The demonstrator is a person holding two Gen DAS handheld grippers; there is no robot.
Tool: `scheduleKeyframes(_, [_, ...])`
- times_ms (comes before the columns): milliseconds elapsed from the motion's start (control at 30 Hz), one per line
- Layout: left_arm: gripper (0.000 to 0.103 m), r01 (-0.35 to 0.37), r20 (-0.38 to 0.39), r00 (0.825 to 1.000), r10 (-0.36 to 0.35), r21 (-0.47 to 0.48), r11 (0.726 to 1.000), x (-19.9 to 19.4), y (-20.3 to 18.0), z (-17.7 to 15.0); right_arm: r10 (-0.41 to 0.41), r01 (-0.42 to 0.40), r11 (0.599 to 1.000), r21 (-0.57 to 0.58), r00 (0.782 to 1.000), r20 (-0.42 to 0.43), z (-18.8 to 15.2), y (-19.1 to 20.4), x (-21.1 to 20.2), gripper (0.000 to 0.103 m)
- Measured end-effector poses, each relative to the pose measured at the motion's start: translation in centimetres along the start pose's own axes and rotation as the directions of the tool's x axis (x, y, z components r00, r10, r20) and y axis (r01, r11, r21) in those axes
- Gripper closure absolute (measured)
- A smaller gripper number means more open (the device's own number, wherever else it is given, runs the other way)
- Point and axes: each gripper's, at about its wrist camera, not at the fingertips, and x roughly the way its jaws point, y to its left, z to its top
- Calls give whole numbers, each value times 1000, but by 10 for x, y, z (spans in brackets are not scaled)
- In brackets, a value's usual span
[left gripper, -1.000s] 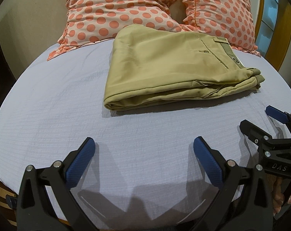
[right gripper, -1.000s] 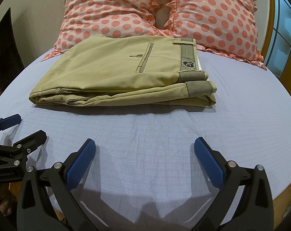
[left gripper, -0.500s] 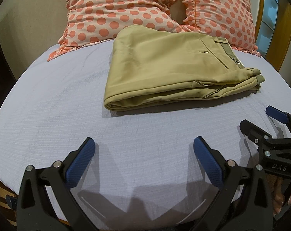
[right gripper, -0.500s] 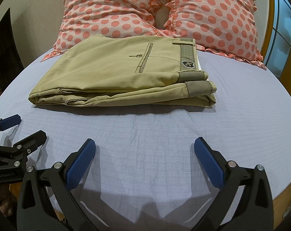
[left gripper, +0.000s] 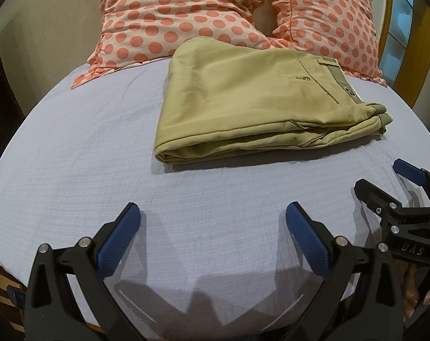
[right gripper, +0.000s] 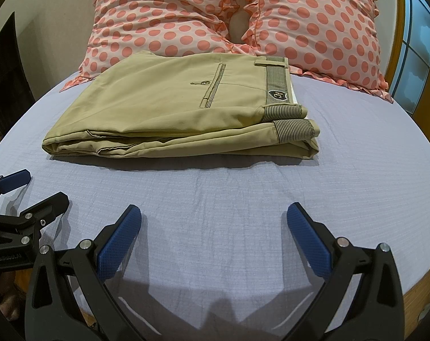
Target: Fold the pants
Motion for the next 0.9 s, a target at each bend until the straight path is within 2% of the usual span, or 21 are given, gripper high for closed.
scheduleKeyframes(900, [2,-12,10,1000,12,-9,1000,3,-4,1,1,-1,1000,-1,1000,1,0,0,0,1])
